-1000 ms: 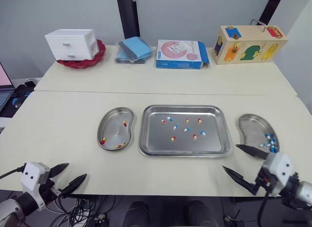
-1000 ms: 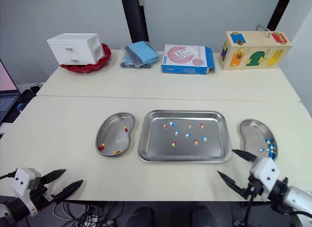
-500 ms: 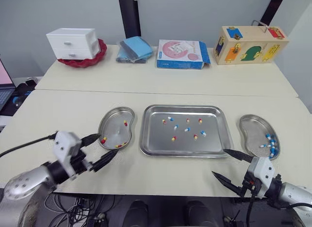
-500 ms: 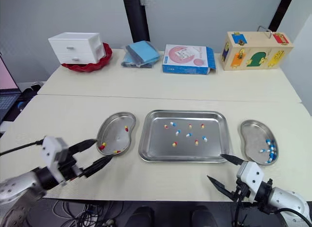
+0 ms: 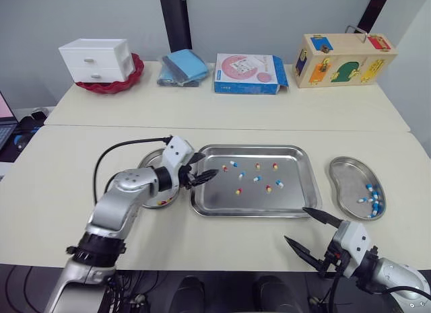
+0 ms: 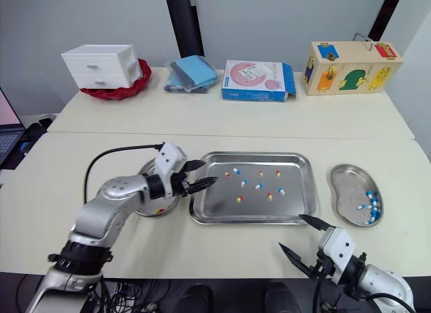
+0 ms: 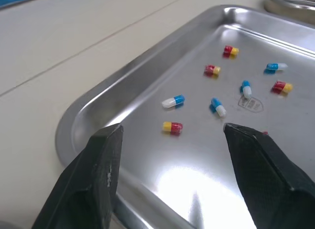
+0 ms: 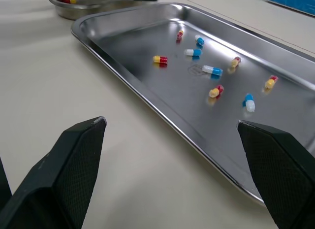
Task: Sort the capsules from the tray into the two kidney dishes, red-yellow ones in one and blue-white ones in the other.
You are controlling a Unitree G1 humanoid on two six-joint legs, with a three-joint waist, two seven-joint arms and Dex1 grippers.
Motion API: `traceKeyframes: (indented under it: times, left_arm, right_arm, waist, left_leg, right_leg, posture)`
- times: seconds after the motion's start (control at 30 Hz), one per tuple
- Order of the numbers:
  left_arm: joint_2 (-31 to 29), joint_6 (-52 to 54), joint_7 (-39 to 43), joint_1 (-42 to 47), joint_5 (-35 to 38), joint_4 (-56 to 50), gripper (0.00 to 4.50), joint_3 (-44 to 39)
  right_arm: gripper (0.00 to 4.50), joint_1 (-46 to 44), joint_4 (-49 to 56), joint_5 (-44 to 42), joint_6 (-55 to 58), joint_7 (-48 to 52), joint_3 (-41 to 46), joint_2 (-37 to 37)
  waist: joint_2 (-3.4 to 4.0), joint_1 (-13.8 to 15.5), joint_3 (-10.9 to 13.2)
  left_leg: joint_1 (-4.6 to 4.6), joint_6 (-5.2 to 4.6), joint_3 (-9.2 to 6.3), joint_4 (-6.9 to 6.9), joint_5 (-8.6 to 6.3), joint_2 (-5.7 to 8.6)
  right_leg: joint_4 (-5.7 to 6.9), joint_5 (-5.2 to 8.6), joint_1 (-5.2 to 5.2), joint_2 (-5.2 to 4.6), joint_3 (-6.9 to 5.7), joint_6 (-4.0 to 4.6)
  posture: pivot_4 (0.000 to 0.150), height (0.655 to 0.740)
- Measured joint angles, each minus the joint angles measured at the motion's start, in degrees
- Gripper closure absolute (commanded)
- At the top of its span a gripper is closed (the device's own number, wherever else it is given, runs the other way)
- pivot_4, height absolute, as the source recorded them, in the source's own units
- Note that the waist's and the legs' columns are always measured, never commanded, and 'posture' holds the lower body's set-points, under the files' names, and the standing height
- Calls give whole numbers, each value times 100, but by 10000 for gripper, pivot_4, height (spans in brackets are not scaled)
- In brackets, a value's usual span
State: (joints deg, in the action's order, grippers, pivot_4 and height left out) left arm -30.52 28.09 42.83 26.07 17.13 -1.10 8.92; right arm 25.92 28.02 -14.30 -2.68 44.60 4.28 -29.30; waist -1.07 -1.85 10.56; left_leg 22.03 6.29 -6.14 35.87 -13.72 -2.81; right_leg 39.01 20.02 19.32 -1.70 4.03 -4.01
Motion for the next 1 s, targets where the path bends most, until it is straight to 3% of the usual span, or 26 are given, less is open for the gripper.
traceKeyframes:
  times: [0.23,0.57,1.0]
  left_arm:
    - [457,-295,61,867,-702,1187,11983,505]
    - [927,-502,178,1352,-1160,2108,11983,700]
    - [961,-349,570,1555,-1421,2312,11983,819]
  right_arm:
    - [0,-40,310,202,301,-415,-307,66]
    - [0,-123,733,179,821,-756,-345,61]
    - [0,-179,1074,150,1296,-888,-349,38]
  waist:
    - [-1,15,0]
    - [-1,12,0]
    - [0,3,0]
  left_leg:
    - [5,0,-3,6,0,3]
    - [7,0,-5,9,0,4]
    - [5,-1,-5,9,1,4]
  right_leg:
    - [0,0,0,-1,-3,0]
    - [1,0,0,-1,-5,-1]
    - [2,0,-1,0,-4,-1]
  posture:
    - [1500,7400]
    - [1500,7400]
    - [1500,7400]
